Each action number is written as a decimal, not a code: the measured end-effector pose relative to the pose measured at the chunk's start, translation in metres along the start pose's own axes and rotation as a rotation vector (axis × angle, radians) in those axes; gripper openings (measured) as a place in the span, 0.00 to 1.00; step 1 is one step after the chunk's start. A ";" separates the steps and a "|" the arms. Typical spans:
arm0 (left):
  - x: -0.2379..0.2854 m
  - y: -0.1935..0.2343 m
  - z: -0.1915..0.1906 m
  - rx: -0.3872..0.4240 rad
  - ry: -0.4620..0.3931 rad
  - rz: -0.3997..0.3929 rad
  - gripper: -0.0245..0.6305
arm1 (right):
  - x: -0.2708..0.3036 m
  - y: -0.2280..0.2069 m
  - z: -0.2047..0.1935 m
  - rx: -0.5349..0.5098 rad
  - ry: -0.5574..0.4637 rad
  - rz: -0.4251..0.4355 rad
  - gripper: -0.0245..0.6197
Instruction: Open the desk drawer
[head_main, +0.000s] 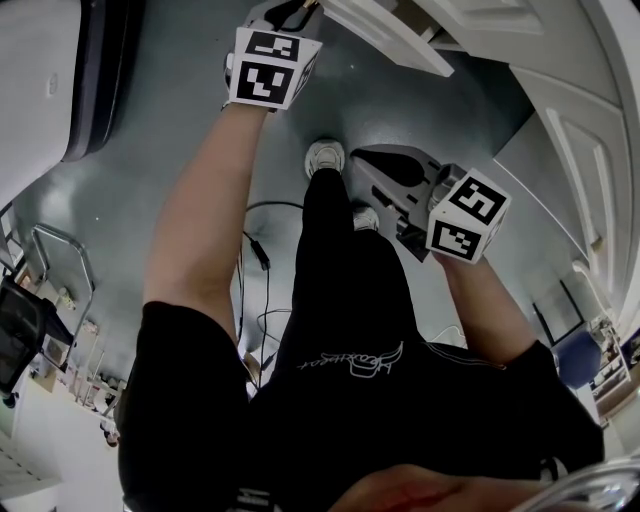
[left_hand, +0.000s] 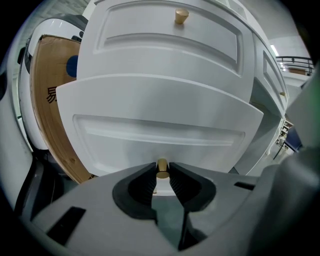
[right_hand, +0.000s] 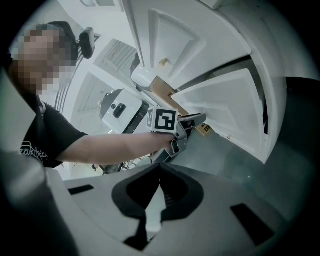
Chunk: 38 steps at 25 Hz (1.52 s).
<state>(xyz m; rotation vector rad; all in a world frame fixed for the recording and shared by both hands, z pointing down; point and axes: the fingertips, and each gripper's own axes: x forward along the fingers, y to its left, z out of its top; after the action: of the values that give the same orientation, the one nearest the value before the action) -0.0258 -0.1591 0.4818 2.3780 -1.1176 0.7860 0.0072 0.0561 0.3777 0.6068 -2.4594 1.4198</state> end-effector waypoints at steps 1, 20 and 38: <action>-0.002 0.000 -0.002 -0.001 0.001 0.003 0.17 | 0.000 0.002 0.000 -0.002 -0.001 0.001 0.05; -0.042 0.001 -0.038 -0.019 0.012 0.037 0.16 | 0.006 0.034 -0.031 -0.023 0.056 0.062 0.05; -0.077 0.002 -0.069 -0.008 0.041 0.056 0.16 | 0.001 0.049 -0.062 -0.035 0.108 0.100 0.05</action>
<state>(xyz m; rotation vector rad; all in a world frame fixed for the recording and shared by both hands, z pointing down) -0.0894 -0.0779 0.4854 2.3221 -1.1738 0.8431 -0.0164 0.1312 0.3708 0.3943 -2.4548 1.4038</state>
